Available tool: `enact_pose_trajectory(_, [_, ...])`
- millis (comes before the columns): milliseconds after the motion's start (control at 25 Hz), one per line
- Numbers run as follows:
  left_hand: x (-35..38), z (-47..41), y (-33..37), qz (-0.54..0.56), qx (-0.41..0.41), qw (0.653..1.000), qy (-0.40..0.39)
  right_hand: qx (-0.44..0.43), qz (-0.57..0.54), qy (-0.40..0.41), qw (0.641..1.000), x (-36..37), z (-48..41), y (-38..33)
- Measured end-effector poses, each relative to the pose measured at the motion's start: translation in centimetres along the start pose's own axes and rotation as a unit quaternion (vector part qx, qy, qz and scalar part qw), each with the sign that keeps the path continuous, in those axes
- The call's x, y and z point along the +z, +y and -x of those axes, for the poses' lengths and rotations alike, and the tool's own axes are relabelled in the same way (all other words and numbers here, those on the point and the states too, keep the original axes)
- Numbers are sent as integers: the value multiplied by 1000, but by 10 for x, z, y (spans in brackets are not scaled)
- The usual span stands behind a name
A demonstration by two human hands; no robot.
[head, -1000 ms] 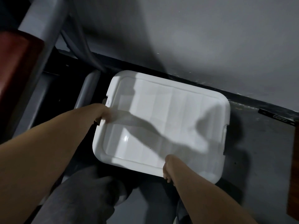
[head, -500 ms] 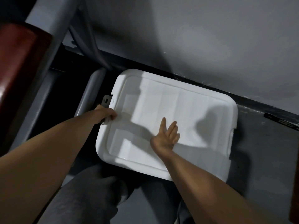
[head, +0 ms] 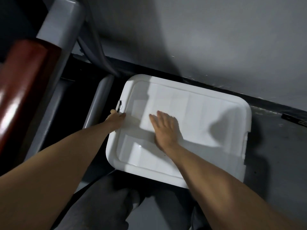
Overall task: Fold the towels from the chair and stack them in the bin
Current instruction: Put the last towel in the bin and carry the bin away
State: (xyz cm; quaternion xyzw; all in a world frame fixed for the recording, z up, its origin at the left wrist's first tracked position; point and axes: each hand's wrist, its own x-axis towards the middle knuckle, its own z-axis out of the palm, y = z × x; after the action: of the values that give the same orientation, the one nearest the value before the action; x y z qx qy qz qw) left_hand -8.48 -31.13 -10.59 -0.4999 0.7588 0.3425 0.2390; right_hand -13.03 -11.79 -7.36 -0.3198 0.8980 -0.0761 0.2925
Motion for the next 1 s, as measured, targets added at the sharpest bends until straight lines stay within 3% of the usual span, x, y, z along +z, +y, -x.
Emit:
enact_pose_trajectory(120, [20, 20, -6, -4, 7, 998, 66, -162, 87, -12, 983, -15, -52, -43])
enact_pose_trajectory(280, [32, 29, -21, -50, 78, 988, 124, -307, 233, -59, 921, 5, -109, -104])
enact_pose_trajectory(360, [31, 31, -21, 14, 67, 989, 133, -298, 221, -15, 929, 8, -113, -104])
enact_pose_trajectory(440, [29, 32, -21, 37, 52, 985, 163, -248, 201, -50, 946, 14, -113, -108])
enact_pose_trajectory(520, [31, 32, -23, 28, 36, 986, 163, -289, 237, -99, 922, 12, -113, -106])
enact_pose_trajectory(640, [34, 31, -24, -3, 23, 986, 164, -247, 175, -101, 948, 12, -111, -107])
enact_pose_trajectory(840, [38, 31, -19, -31, -7, 985, 172, -264, 221, -49, 937, 25, -101, -89])
enact_pose_trajectory(1000, [37, 30, -18, -48, -21, 983, 173, -252, 193, -97, 943, 13, -89, -80])
